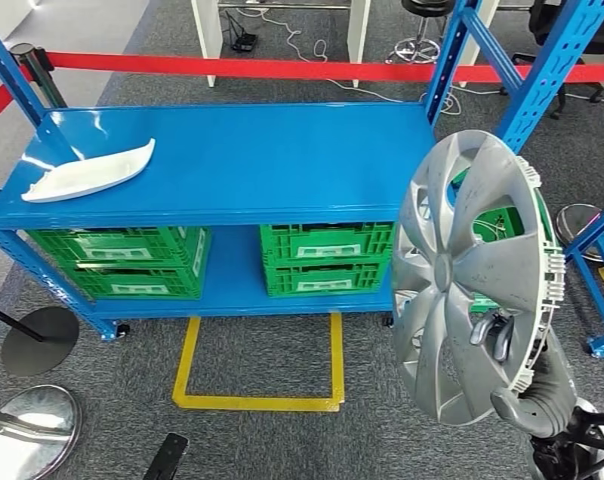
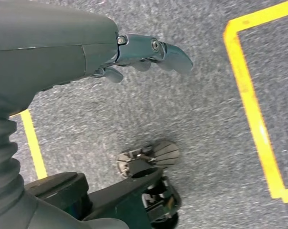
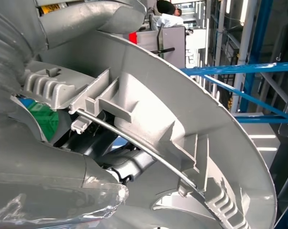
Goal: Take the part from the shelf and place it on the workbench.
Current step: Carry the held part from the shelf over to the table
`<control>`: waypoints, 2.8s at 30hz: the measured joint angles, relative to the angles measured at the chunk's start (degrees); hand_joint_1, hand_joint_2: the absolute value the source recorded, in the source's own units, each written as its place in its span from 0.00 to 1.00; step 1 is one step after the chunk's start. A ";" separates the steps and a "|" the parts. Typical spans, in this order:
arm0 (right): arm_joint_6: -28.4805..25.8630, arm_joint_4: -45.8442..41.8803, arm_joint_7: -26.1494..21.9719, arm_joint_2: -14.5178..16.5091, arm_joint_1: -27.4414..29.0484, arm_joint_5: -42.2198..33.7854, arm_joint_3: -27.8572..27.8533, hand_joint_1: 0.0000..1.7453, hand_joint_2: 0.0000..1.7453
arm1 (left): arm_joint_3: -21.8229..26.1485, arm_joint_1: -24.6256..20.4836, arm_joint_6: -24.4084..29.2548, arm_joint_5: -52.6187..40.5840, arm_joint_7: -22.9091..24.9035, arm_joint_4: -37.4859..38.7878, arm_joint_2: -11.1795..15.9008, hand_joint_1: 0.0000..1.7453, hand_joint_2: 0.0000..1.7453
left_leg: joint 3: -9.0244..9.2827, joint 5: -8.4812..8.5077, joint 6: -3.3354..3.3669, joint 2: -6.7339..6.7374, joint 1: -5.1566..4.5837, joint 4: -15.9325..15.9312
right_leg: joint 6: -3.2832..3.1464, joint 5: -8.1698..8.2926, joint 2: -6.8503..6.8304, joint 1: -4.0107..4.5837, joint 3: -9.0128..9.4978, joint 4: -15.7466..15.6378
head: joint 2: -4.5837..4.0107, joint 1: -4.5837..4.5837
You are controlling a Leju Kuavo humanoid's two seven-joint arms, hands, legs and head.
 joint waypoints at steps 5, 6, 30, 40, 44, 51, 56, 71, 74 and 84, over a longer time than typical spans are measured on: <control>-0.05 0.48 -0.50 0.04 -0.43 -0.40 -0.05 1.00 1.00 | 0.08 0.07 0.45 0.06 -0.31 -0.02 0.33 0.00 1.00 | -1.81 3.03 -1.42 -0.21 -0.15 0.42 | -1.54 -1.60 0.16 0.27 7.65 -12.40 | 0.01 -0.18; -0.03 0.64 -0.63 0.09 -0.52 -0.52 -0.06 1.00 1.00 | 0.15 0.13 0.51 0.11 -0.45 -0.02 0.46 0.00 1.00 | -2.08 2.97 -1.76 -0.24 -0.05 0.54 | -2.03 -1.13 0.07 0.25 6.96 -12.32 | 0.00 -0.17; 0.58 3.78 -5.75 1.27 0.59 -0.47 -0.34 1.00 1.00 | 2.80 -1.20 1.10 0.95 -1.37 -0.21 1.83 0.00 1.00 | 1.01 -0.95 0.15 -0.09 -0.32 -0.36 | -0.88 0.25 -0.24 0.02 -2.52 1.98 | 0.00 -0.49; 0.88 4.00 -6.81 1.60 0.01 0.57 -0.88 1.00 1.00 | 2.84 -1.75 1.41 0.61 -0.77 -0.27 2.10 0.00 1.00 | -4.10 -5.77 -2.84 -0.29 0.13 7.31 | -3.65 2.27 -0.37 0.47 4.84 -13.35 | 0.00 -0.78; 0.87 4.04 -7.47 1.90 0.00 1.83 -1.13 1.00 1.00 | 2.84 -1.97 1.46 0.54 -0.74 -0.29 2.05 0.00 1.00 | -4.47 -8.36 -3.70 -0.25 0.90 16.99 | -3.38 4.47 -0.52 0.21 1.44 -12.99 | 0.00 -0.87; 0.85 4.00 -9.78 2.04 0.12 6.55 -1.81 1.00 1.00 | 2.84 -3.00 1.87 -0.05 -0.74 -0.56 1.96 0.00 1.00 | 6.62 -6.44 -2.11 1.71 0.85 0.39 | -1.15 6.59 -2.67 0.02 -1.44 -11.68 | 0.00 -1.04; 0.95 4.00 -10.36 2.07 0.33 7.25 -1.92 1.00 1.00 | 2.95 -2.43 2.20 -0.11 -0.69 -0.57 2.30 0.00 1.00 | 5.13 -4.81 0.07 -0.55 0.58 0.38 | -0.40 -0.64 -0.81 -0.18 -6.44 -0.01 | 0.00 -0.89; 0.97 3.40 -10.45 2.20 0.74 7.58 -2.18 1.00 1.00 | 3.93 -2.22 1.41 1.56 0.11 -0.57 2.13 0.00 1.00 | -1.79 -8.96 -3.03 -1.52 0.62 10.26 | -3.21 4.27 0.07 -0.09 1.62 -12.41 | 0.00 -1.71; 0.97 3.39 -10.38 2.27 1.12 7.72 -2.17 1.00 1.00 | 4.58 -2.15 1.98 2.24 0.10 -0.58 2.05 0.00 1.00 | -4.35 -10.73 -3.87 -0.89 1.21 16.61 | -3.07 4.47 -2.35 -0.14 1.23 -12.39 | 0.00 -1.73; 0.54 1.84 -10.66 2.37 2.53 7.92 -2.60 1.00 1.00 | 5.68 -1.71 4.52 1.48 0.25 -0.64 1.86 0.00 1.00 | 3.60 -3.70 -1.21 0.62 0.92 0.87 | -0.48 2.80 -5.09 -0.25 -0.19 -9.63 | 0.00 -1.46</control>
